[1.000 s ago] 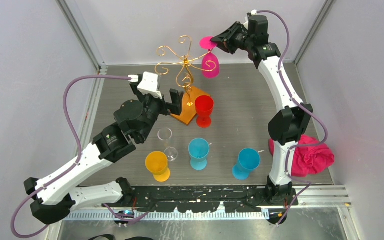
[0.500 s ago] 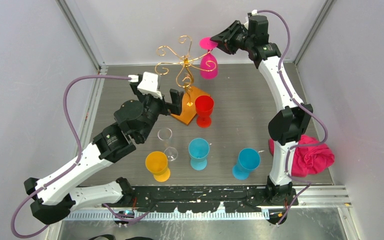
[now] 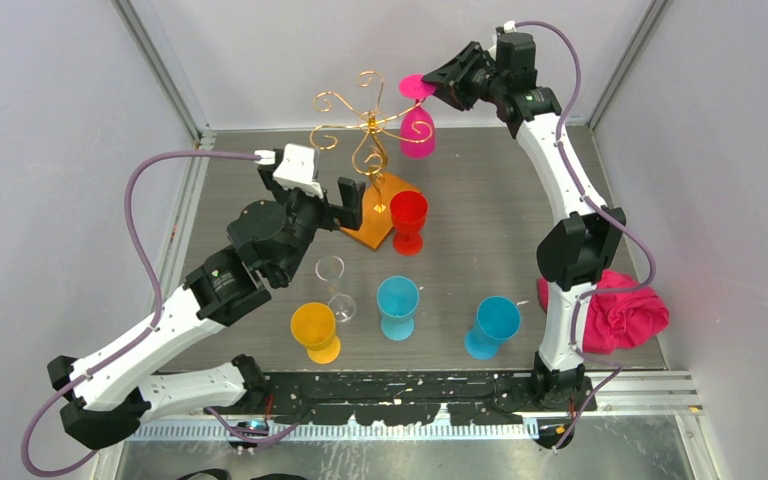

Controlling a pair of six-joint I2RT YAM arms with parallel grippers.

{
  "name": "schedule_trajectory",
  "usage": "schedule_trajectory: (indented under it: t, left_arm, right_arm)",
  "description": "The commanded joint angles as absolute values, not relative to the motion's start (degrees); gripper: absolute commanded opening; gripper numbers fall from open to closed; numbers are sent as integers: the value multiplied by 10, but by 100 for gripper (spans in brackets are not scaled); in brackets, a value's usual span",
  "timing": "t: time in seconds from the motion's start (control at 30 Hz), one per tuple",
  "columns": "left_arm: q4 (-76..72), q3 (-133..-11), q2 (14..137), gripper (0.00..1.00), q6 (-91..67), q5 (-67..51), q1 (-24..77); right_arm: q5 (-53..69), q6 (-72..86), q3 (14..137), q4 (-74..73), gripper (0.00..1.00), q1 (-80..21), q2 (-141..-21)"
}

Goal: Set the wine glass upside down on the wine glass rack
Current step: Turn the wine glass upside down at the wine rack, then pick up the wine glass at the center of the board.

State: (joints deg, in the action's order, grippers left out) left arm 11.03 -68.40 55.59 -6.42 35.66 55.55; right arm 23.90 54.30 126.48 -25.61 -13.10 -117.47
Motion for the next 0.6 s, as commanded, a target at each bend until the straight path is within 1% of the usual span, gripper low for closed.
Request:
schedule_trajectory:
  t: [0.0, 0.43, 0.57]
  left_arm:
    - [105, -691, 546, 100, -65, 372, 559]
    - [178, -713, 541, 100, -90, 352, 559]
    - [221, -729, 544, 100, -97, 332, 559]
  right_arm:
    - [219, 523, 1260, -249, 47, -129, -1122]
    - [179, 501, 1182, -246, 52, -119, -1031]
    - [151, 482, 1143, -255, 53, -118, -986]
